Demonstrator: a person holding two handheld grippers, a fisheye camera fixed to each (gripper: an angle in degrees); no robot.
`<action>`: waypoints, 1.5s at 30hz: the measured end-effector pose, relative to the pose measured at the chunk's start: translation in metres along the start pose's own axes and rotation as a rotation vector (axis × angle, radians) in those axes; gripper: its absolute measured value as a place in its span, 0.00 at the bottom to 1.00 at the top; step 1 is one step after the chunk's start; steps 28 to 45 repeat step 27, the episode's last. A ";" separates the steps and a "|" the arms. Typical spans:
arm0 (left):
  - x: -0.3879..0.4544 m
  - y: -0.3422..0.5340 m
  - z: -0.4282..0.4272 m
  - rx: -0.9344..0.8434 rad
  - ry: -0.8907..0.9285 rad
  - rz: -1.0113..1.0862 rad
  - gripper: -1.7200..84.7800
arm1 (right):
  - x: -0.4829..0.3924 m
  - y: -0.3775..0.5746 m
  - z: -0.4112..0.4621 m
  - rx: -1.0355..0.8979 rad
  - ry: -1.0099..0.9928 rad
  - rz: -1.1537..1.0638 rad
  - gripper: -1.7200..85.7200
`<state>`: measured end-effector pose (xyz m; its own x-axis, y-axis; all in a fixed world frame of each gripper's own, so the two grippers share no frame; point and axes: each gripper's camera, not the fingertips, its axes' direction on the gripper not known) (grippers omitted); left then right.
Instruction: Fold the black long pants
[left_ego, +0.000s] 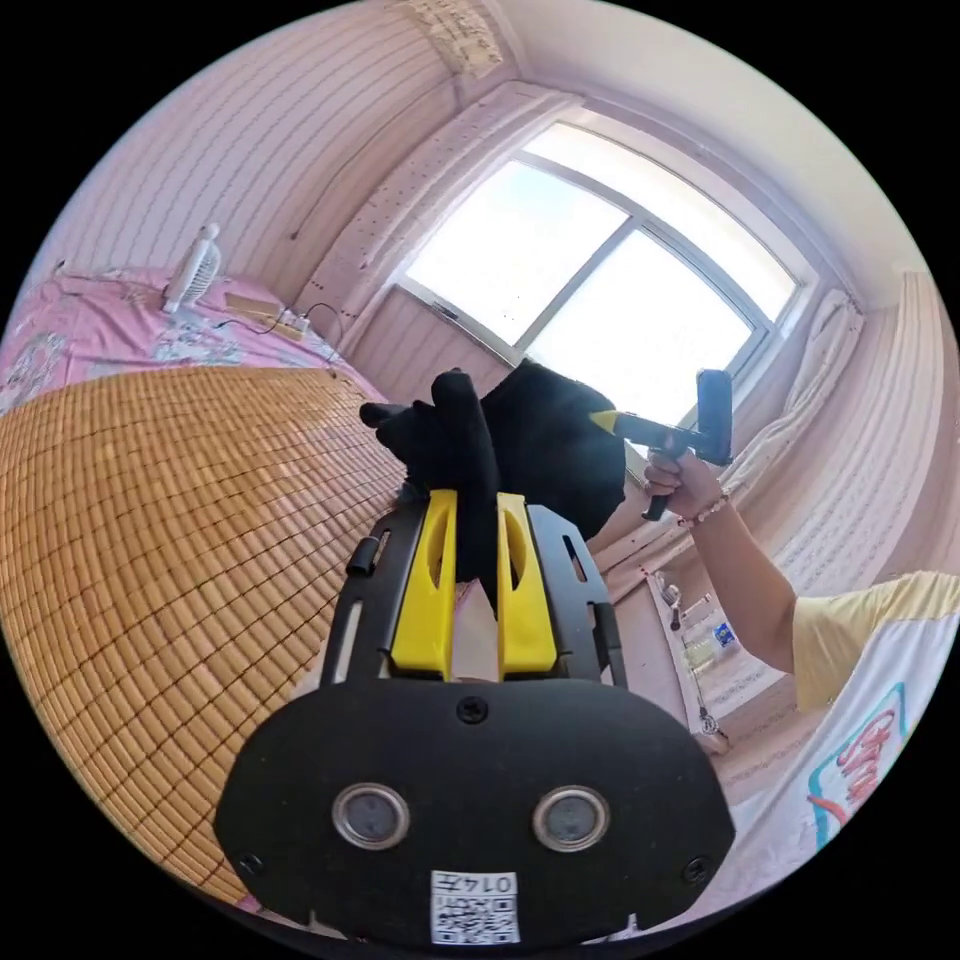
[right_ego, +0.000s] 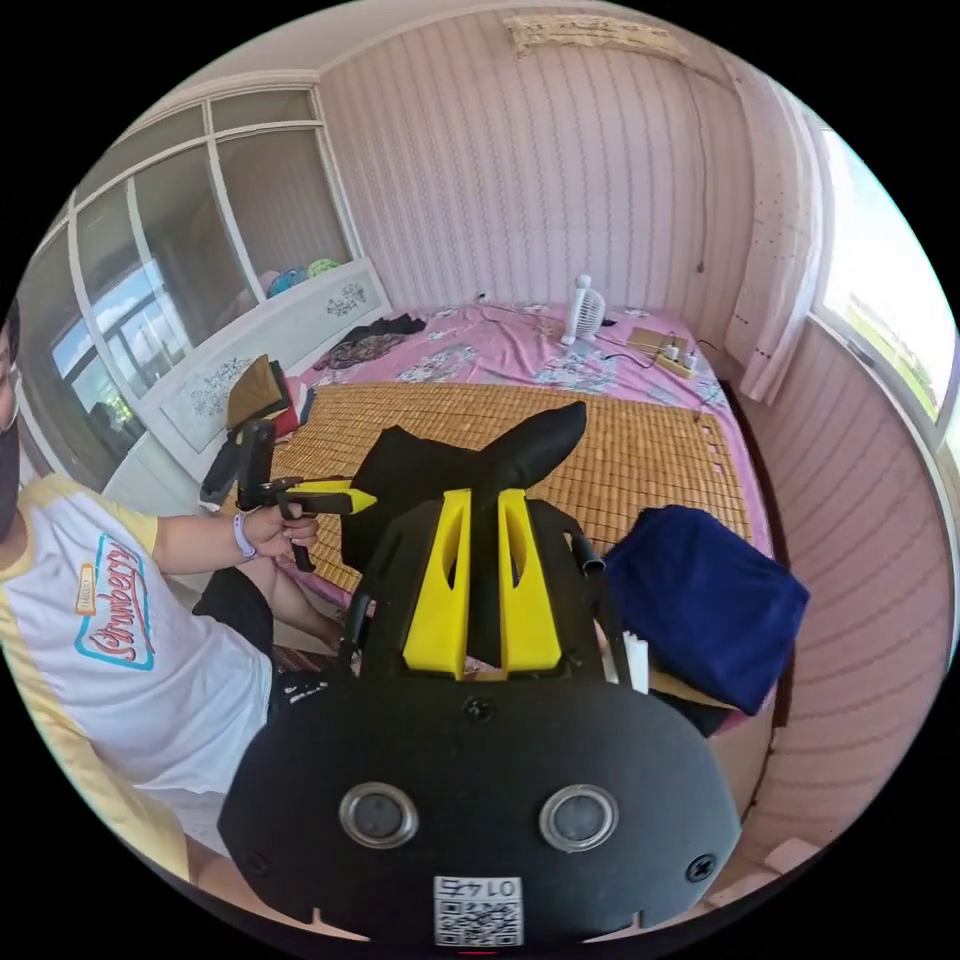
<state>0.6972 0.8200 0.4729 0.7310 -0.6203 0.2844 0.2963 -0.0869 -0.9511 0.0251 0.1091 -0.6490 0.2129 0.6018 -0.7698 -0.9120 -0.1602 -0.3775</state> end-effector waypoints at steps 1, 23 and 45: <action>0.016 -0.025 0.027 0.007 0.014 0.039 0.11 | 0.026 -0.001 -0.015 -0.008 0.043 0.051 0.08; 0.022 0.255 -0.362 0.031 -0.668 -0.223 0.01 | -0.155 0.277 0.219 -0.085 0.215 0.340 0.03; 0.086 0.354 -0.513 0.222 -0.880 -0.339 0.01 | -0.257 0.253 0.285 -0.115 0.059 0.078 0.02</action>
